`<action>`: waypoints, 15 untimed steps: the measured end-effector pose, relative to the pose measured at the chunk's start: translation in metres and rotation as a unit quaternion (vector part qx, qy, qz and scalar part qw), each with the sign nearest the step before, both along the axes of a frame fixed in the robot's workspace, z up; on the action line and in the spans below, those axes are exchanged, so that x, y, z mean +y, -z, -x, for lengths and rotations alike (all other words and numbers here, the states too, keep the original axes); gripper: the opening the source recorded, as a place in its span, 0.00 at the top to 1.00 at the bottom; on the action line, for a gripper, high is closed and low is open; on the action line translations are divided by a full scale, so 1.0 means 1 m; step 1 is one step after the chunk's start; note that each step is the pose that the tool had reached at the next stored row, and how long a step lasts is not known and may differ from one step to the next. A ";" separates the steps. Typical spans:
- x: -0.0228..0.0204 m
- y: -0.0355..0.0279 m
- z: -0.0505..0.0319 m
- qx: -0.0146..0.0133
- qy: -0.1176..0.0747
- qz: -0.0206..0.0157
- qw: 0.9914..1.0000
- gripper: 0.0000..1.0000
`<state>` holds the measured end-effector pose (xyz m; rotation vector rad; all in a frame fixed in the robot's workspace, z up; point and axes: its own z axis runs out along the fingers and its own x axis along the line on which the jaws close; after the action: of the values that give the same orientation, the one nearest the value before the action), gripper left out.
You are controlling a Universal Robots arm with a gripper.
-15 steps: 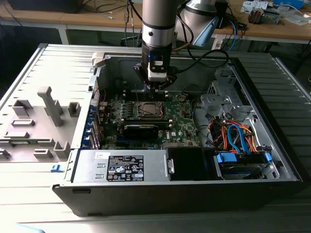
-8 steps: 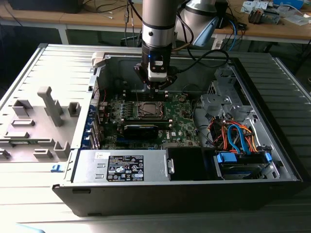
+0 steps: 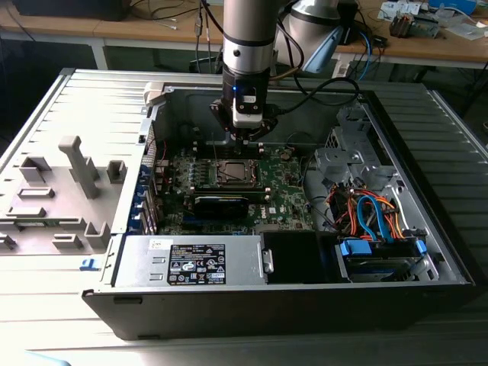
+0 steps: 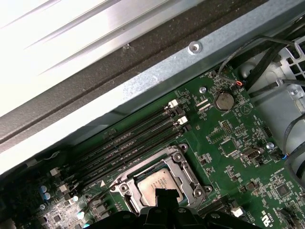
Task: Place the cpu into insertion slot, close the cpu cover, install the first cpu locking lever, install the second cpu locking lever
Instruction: 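Install the first cpu locking lever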
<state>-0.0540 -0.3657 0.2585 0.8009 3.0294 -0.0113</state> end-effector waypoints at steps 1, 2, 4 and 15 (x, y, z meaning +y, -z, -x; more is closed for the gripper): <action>0.0000 0.0000 0.0000 0.000 0.000 0.000 1.000 0.89; 0.0000 0.0000 0.0000 0.000 0.000 0.000 1.000 0.89; 0.0000 0.0000 0.0000 0.000 -0.001 0.000 1.000 0.89; 0.0000 0.0000 0.0000 0.000 -0.003 0.000 1.000 0.89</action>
<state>-0.0540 -0.3657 0.2585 0.7916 3.0318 -0.0112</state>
